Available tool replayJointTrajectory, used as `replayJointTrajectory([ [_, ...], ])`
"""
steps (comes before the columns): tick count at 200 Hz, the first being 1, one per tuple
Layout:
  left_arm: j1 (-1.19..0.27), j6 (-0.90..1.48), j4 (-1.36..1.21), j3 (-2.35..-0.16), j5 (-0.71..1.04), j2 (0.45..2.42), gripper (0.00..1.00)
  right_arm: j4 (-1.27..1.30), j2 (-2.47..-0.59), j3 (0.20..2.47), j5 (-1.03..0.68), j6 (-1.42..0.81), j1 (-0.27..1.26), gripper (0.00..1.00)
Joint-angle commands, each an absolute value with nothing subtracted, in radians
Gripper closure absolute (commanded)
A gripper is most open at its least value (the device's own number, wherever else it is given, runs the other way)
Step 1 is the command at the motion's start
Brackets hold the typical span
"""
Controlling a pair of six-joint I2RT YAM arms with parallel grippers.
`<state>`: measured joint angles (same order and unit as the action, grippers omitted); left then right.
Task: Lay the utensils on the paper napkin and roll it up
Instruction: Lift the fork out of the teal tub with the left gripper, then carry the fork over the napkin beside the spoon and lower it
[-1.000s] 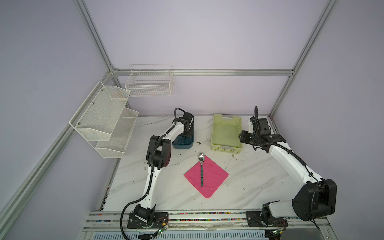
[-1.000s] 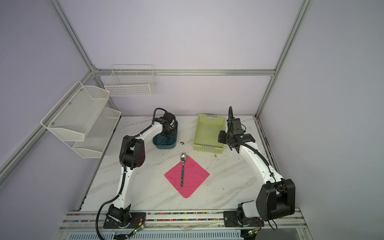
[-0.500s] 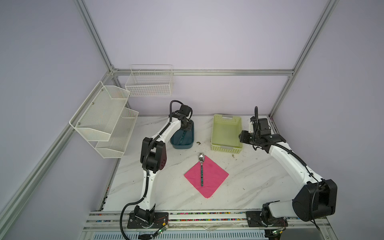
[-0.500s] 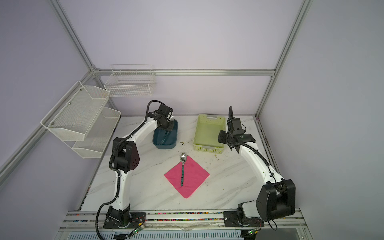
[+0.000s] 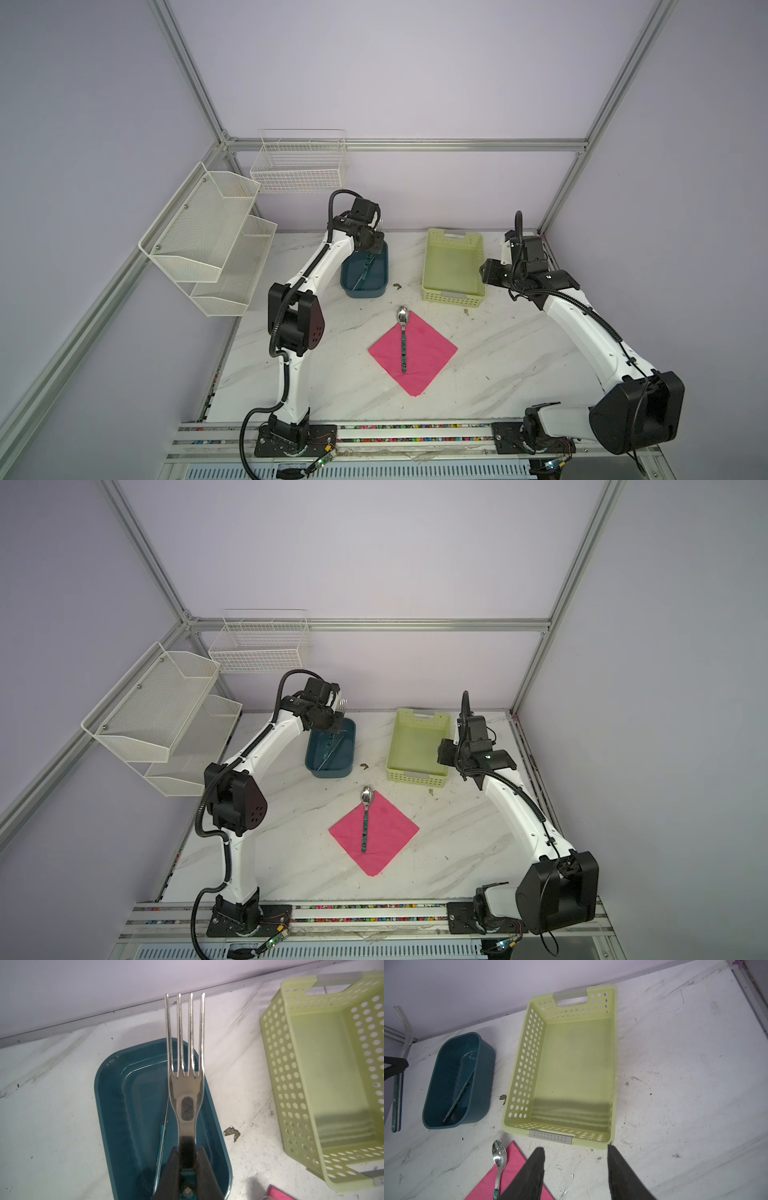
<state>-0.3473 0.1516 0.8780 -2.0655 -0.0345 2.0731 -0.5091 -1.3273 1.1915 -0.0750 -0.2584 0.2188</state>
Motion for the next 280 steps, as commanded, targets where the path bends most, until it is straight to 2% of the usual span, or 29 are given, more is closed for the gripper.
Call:
replayJointTrajectory([
  [1,-0.369,0.204,0.868,-1.992,0.003,1.976,0.98,-0.511,-1.292,1.198,-0.088,-0.271,0.215,0.48],
  [68,-0.473,0.341,0.870,-1.764,-0.046,1.796,1.00,-0.496,-1.270,1.179,-0.109,-0.245,0.216,0.48],
  [139,-0.633,0.635,0.823,-1.528,-0.143,1.681,1.00,-0.480,-1.279,1.180,-0.151,-0.216,0.216,0.48],
  [214,-0.853,0.869,0.763,-1.410,-0.198,1.748,1.00,-0.465,-1.282,1.179,-0.186,-0.214,0.216,0.48],
  [280,-0.940,0.974,0.708,-1.384,-0.235,1.847,1.00,-0.462,-1.280,1.177,-0.197,-0.215,0.216,0.48],
])
